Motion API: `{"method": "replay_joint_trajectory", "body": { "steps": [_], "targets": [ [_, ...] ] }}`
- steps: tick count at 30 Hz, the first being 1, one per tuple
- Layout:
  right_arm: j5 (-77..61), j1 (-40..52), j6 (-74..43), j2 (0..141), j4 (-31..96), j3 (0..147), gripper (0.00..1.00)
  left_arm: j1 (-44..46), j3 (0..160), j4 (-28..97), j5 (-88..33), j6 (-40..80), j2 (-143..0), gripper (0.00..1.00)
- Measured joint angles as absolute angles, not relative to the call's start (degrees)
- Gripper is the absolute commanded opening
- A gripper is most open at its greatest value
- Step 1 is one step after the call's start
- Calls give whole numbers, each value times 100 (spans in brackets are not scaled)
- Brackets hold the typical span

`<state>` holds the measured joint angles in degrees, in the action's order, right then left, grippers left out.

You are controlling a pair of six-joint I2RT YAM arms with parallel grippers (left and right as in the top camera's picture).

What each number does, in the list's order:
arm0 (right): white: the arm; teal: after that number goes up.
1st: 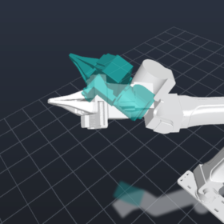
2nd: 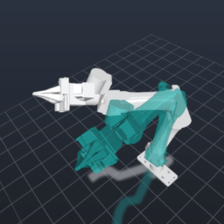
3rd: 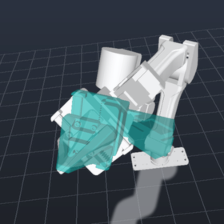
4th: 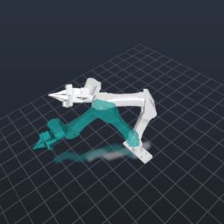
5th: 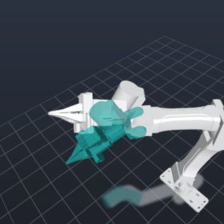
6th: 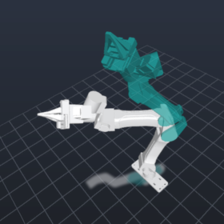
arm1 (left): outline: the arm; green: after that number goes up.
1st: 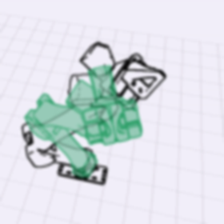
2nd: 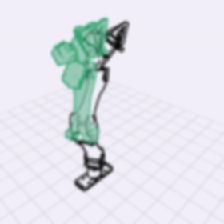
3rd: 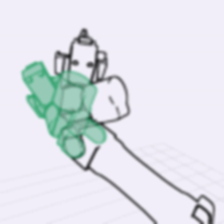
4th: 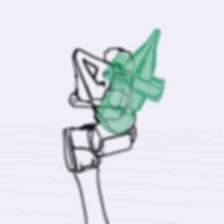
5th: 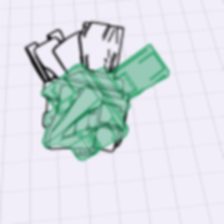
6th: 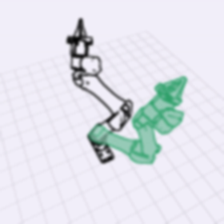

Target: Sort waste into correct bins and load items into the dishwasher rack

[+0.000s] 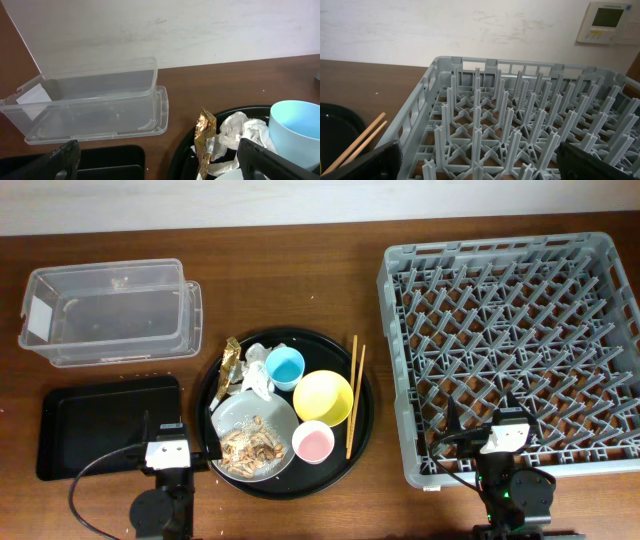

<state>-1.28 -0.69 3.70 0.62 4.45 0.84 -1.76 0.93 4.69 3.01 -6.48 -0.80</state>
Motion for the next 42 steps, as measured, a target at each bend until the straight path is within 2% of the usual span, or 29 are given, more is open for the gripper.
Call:
{"method": "replay_joint_trajectory", "body": {
  "steps": [31, 33, 37, 42],
  "targets": [
    [-128, -69, 370, 62, 445, 84, 99, -176, 93, 469, 298, -648, -80, 99],
    [-128, -69, 373, 62, 445, 84, 99, -185, 91, 416, -311, -336, -80, 99],
    [-128, -69, 368, 62, 443, 84, 99, -196, 91, 298, -2692, 427, -78, 99],
    [-128, -69, 370, 62, 443, 84, 99, -196, 62, -99, -4007, 648, -82, 99]
  ]
}}
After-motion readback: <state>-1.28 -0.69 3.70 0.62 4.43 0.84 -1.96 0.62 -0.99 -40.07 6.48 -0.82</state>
